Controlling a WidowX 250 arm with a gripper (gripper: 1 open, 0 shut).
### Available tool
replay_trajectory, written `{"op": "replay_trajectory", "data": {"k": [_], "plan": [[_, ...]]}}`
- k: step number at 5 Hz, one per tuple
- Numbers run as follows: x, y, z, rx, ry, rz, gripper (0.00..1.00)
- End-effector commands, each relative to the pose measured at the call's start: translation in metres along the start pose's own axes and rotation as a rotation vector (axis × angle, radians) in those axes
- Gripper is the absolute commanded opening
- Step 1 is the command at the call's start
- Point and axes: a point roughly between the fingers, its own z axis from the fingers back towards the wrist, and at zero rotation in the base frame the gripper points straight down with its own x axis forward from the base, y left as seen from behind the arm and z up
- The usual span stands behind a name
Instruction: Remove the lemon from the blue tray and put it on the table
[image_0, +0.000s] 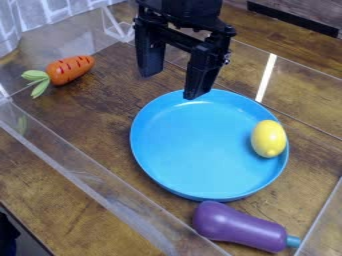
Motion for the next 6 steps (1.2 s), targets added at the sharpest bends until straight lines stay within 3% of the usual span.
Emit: {"op": "replay_trajectory", "data": {"k": [1,3,4,5,6], "plan": [[0.003,-0.012,0.001,-0.002,0.011,-0.002,1.00],[-0.001,-0.014,-0.010,-0.005,0.024,-0.058,1.00],[0.006,-0.016,-0.010,-0.013,0.031,-0.001,1.00],[0.020,-0.026,-0.008,-0.024,0.013,0.032,1.00],[0.030,-0.032,-0.017,-0.027,0.009,-0.032,1.00]]}}
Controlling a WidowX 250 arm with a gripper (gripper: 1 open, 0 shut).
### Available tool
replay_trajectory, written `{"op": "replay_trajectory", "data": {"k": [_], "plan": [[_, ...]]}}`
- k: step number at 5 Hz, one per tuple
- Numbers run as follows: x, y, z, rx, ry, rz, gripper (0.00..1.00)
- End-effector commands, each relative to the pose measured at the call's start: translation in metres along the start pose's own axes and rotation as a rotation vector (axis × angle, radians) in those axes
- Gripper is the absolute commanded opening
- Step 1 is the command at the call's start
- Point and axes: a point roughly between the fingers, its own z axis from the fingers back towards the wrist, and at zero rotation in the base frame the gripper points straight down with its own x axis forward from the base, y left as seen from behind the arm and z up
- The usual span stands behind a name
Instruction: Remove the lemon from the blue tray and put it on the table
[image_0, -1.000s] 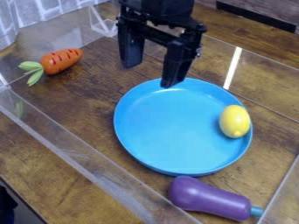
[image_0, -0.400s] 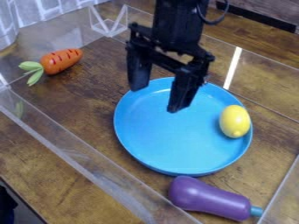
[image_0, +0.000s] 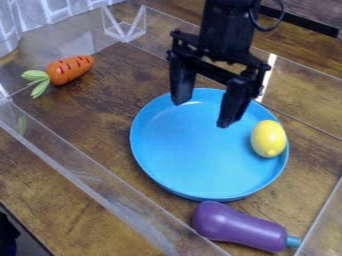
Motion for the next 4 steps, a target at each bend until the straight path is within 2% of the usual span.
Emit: {"op": "replay_trajectory", "data": {"k": [1,4], "plan": [[0.017,-0.011,0.009,-0.003,-0.066,-0.081,1.00],[0.057,-0.019,0.001,-0.032,-0.125,0.060,1.00]]}}
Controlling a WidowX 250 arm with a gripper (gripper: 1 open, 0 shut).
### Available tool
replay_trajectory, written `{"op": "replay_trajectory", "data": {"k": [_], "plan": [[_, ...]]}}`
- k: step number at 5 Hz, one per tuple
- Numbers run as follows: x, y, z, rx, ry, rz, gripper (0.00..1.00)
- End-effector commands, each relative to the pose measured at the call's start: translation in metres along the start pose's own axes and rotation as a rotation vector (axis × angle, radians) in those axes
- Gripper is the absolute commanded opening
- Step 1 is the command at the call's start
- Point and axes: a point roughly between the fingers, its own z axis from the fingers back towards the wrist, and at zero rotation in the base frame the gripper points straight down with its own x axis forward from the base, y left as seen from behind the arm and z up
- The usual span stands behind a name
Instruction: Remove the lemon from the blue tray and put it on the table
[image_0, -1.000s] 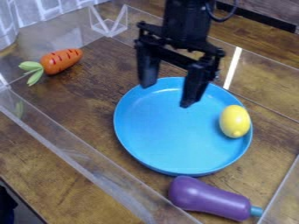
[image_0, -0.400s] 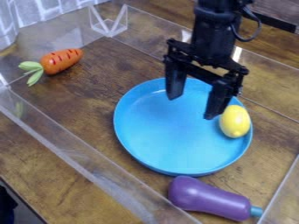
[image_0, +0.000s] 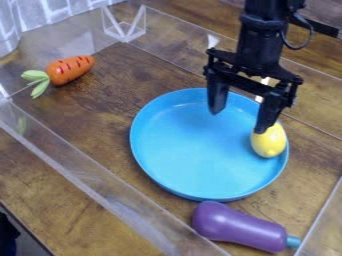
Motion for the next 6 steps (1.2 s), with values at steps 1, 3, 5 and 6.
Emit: {"op": "replay_trajectory", "data": {"k": [1,3,5,6], "plan": [[0.006,-0.006,0.016,-0.018,-0.067,-0.058,1.00],[0.013,-0.013,0.018,-0.029,-0.069,-0.154,1.00],[0.020,-0.015,0.023,-0.037,-0.076,-0.213,1.00],[0.023,-0.007,0.022,-0.038,-0.070,-0.221,1.00]]}}
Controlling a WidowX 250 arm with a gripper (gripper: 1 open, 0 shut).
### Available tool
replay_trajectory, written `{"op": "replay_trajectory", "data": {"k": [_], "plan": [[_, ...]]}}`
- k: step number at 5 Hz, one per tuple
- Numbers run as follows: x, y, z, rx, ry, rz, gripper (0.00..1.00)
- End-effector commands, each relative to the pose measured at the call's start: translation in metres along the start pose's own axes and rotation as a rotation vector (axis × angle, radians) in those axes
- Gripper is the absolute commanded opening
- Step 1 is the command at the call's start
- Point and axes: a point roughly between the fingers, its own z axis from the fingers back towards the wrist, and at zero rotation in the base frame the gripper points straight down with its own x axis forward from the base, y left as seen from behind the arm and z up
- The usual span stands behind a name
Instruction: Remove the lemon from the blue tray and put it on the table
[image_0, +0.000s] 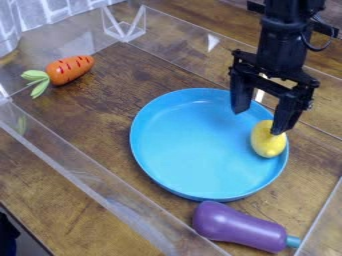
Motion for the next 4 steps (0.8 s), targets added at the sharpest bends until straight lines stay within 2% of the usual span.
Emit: {"op": "replay_trajectory", "data": {"k": [1,3,4], "plan": [[0.008,0.014,0.018,0.002,-0.055,-0.001,1.00],[0.018,0.000,0.005,-0.003,-0.062,-0.005,1.00],[0.022,-0.003,0.002,-0.003,-0.070,0.030,1.00]]}}
